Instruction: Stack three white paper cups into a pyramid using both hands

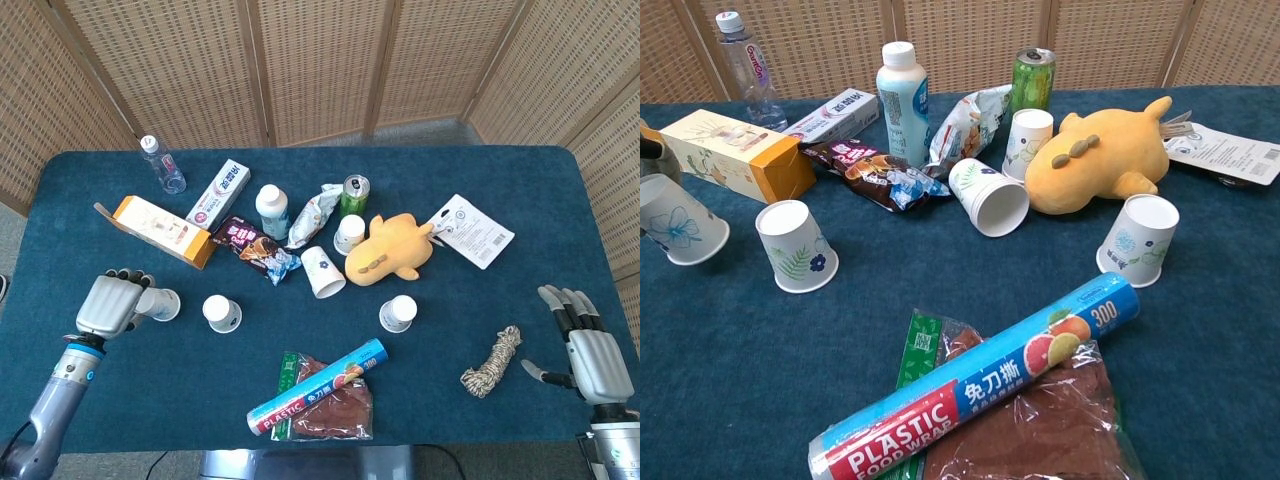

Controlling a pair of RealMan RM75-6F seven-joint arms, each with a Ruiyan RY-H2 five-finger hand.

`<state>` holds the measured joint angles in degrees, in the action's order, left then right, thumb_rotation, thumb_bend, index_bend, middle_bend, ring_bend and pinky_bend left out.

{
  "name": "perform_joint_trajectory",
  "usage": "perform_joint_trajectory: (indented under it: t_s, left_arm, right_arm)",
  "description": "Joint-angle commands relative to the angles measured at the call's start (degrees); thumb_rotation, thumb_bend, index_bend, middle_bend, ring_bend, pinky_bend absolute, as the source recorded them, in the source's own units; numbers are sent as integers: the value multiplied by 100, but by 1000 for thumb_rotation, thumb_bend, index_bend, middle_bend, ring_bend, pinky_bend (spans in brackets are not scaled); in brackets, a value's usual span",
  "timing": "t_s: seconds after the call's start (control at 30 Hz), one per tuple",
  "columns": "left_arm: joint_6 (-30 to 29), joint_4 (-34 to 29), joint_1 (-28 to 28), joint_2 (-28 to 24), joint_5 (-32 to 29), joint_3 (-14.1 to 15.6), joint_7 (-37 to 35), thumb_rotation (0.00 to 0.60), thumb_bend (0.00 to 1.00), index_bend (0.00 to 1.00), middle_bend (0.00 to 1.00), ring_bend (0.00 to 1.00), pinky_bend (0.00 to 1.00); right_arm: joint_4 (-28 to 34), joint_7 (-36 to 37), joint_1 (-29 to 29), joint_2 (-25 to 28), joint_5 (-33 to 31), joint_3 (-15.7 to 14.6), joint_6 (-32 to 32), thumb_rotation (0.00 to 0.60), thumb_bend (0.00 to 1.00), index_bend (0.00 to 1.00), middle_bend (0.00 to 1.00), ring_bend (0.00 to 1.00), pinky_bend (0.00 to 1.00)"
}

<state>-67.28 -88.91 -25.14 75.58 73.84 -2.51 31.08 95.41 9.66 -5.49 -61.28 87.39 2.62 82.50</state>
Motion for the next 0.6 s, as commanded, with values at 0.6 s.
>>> perform_joint_trajectory:
  t_s: [0.6]
  left_arm:
    - [176, -484, -687, 997, -1267, -454, 1710, 600, 309, 411, 431, 391, 485]
  right_arm:
    - [-33, 146, -10, 29, -35, 17, -24, 600, 0, 0, 0, 0, 0]
